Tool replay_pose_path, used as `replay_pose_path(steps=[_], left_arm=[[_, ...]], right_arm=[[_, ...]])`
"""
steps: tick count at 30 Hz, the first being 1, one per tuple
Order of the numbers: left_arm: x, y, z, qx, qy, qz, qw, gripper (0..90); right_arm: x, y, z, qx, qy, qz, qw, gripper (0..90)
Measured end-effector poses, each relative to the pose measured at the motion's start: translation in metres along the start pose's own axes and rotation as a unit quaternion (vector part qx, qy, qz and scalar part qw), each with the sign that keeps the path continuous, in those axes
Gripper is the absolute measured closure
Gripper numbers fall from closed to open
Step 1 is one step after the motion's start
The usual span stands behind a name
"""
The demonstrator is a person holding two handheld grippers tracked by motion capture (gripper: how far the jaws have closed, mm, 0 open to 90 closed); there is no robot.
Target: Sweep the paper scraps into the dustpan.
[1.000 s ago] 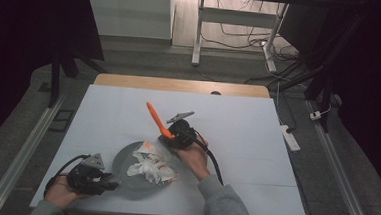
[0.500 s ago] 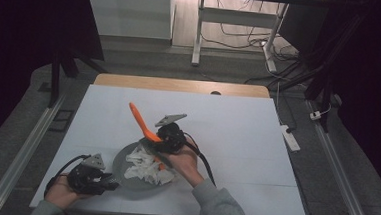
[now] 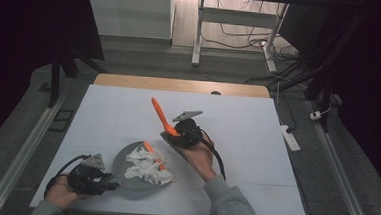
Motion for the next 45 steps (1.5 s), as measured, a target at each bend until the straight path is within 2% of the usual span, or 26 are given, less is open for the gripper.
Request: replay_pose_path(steps=[3,7,14,19,22,23,25,28,33,38,45], left_arm=[[0.0,0.0,0.0,0.0,0.0,0.0,1.0,61.6],[0.0,0.0,0.0,0.0,0.0,0.0,1.0,61.6],[-0.001,0.0,0.0,-0.001,0.001,0.001,1.0,61.6],[-0.001,0.0,-0.001,-0.001,0.002,0.002,1.0,61.6],[-0.001,0.001,-0.001,-0.001,0.001,0.002,1.0,61.6],[-0.002,0.001,0.0,-0.002,0.001,0.002,1.0,61.6],[-0.002,0.001,-0.001,-0.002,0.002,0.002,1.0,61.6],[-0.002,0.0,-0.001,-0.002,0.002,0.0,1.0,61.6],[-0.002,0.0,-0.001,-0.002,0.001,0.0,1.0,61.6],[-0.002,0.0,-0.002,-0.006,0.001,0.001,1.0,61.6],[0.0,-0.003,-0.003,-0.011,-0.004,0.001,0.9999,61.6]], right_arm=[[-0.011,-0.002,0.003,0.0,-0.002,0.015,0.9999,70.4],[-0.02,-0.003,0.01,0.004,0.008,0.024,0.9997,70.4],[-0.029,-0.001,0.031,0.02,0.031,0.03,0.9988,70.4],[-0.029,-0.001,0.044,0.016,0.055,0.024,0.998,70.4],[-0.027,0.002,0.052,-0.001,0.099,0.01,0.995,70.4],[-0.025,0.003,0.055,-0.001,0.111,0.006,0.9938,70.4],[-0.02,0.006,0.061,0.012,0.114,-0.006,0.9934,70.4],[-0.008,0.01,0.058,0.011,0.109,-0.025,0.9937,70.4],[0.016,0.01,0.039,0.009,0.058,-0.048,0.9971,70.3],[0.029,0.0,0.025,-0.001,0.03,-0.05,0.9983,70.3],[0.037,-0.02,0.011,-0.022,-0.006,-0.034,0.9991,70.3]])
Point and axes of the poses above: each handheld gripper's, and its own axes: x roughly backward along the jaws, y roughly out of its top, z roughly to its left, the point moved 2 cm from there along -x, roughly forward along the jaws, and after that the axes turned 2 degrees about -x, right-handed, at the moved point
